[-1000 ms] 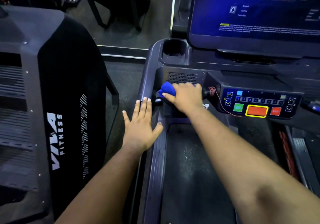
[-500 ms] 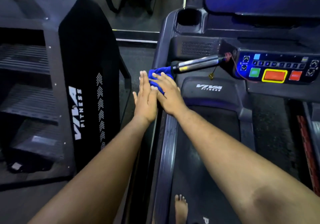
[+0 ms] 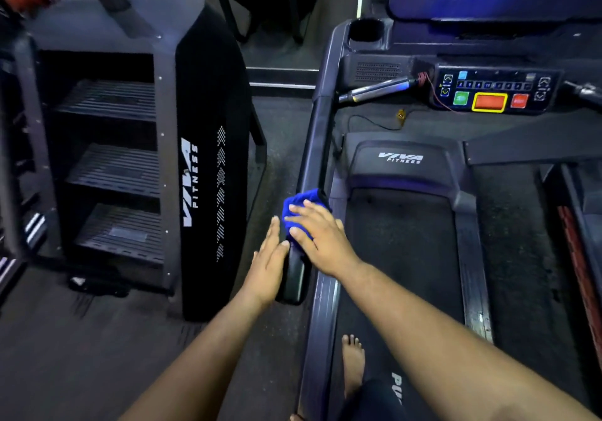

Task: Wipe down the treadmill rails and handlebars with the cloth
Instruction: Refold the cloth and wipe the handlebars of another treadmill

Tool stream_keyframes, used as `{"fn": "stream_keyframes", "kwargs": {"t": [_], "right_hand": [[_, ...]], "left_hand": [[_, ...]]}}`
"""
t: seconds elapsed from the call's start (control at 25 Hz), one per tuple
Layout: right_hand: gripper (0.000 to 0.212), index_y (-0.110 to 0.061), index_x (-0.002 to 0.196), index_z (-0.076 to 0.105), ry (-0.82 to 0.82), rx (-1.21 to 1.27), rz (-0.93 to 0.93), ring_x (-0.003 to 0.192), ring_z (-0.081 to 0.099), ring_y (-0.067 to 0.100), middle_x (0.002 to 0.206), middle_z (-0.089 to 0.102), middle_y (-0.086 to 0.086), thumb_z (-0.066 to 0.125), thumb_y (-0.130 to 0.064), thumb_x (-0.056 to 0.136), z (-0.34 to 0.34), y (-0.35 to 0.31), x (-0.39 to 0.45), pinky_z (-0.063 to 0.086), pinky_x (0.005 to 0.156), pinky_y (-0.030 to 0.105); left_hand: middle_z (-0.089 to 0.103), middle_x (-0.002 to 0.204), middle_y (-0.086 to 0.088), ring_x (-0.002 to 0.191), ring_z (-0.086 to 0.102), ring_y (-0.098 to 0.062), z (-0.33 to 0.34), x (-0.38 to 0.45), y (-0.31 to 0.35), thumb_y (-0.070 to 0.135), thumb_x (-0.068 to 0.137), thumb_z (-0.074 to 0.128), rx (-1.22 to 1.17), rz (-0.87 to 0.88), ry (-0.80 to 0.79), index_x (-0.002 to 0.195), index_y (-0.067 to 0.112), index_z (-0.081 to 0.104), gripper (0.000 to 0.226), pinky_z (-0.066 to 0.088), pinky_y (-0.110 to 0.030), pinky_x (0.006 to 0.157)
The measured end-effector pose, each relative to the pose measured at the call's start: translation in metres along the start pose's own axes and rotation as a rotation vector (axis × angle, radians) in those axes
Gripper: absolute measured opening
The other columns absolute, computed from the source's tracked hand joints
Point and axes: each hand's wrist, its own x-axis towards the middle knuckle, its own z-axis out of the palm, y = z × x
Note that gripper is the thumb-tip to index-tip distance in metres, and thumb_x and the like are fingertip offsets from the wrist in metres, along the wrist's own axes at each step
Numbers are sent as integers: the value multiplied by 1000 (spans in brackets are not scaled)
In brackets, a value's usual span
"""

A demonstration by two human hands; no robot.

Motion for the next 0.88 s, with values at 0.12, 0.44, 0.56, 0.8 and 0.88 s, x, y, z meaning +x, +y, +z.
{"fn": "stream_keyframes", "kwargs": {"t": [0.12, 0.44, 0.56, 0.8, 0.88], "right_hand": [[53, -37, 132, 59, -49, -57, -6, 144, 26, 5, 149, 44, -22, 30, -61, 95, 14, -33, -62, 38, 100, 46], [57, -25, 132, 63, -21, 242, 70, 135, 38, -4, 146, 49, -13, 29, -56, 97, 20, -110, -138, 26, 115, 23], [41, -18, 131, 63, 29, 406, 65, 133, 39, -10, 145, 49, -8, 41, -33, 100, 16, -128, -145, 27, 115, 17], [62, -43, 144, 40, 217, -27, 157, 142, 27, 9, 153, 34, -12, 51, -58, 86, 2, -119, -119, 26, 112, 42], [81, -43, 147, 35, 131, -107, 184, 140, 26, 10, 149, 41, -15, 38, -83, 77, 4, -119, -109, 21, 106, 38]], "left_hand": [[20, 159, 16, 149, 18, -3, -10, -57, -12, 63, 83, 34, -63, -64, -69, 150, 34, 24, 73, 8, -48, 125], [71, 122, -6, 120, 63, -20, -24, -151, 17, 49, 87, 61, -688, -150, -101, 122, 21, 68, 45, 44, -40, 107], [72, 116, -16, 110, 66, -25, -38, -156, 17, 11, 87, 71, -696, -150, -12, 120, 7, 65, 33, 46, -44, 105], [75, 97, -15, 87, 67, -23, -70, -126, 35, -15, 80, 46, -650, -146, -17, 104, 3, 68, 38, 54, -31, 80], [73, 88, -11, 82, 65, -24, -82, -112, 37, -14, 77, 41, -697, -162, -7, 90, 8, 68, 37, 53, -32, 77]]}}
